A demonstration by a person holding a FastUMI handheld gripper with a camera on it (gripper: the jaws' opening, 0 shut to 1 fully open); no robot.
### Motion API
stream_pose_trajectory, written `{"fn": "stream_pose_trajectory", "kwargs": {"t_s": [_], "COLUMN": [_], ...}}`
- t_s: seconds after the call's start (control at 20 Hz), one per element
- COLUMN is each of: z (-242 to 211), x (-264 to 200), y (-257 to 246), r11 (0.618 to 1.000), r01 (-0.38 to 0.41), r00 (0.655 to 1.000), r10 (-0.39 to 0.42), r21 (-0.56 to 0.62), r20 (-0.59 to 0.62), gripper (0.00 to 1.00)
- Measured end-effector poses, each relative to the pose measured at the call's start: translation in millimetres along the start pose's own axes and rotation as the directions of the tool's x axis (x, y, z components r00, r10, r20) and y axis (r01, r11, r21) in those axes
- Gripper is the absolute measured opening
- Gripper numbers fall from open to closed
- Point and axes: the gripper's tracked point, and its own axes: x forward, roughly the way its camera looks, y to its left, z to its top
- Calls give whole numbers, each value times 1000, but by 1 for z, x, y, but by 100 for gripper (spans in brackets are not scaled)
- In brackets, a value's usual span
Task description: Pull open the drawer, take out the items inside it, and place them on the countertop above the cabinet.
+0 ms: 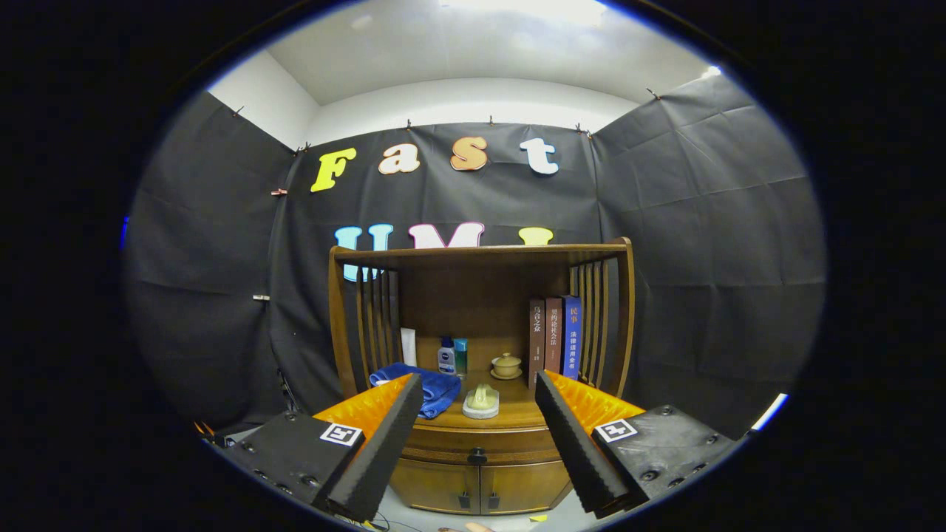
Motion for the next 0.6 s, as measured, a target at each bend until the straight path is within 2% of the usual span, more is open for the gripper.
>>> {"fn": "stream_pose_trajectory", "kwargs": {"t_s": [0.6], "z": [0], "x": [-4], "y": [-3], "r11": [1000], "r01": [2], "r00": [1000], "r10": [-2], "r21": [-5], "r20": [-6], "gripper": [99]}}
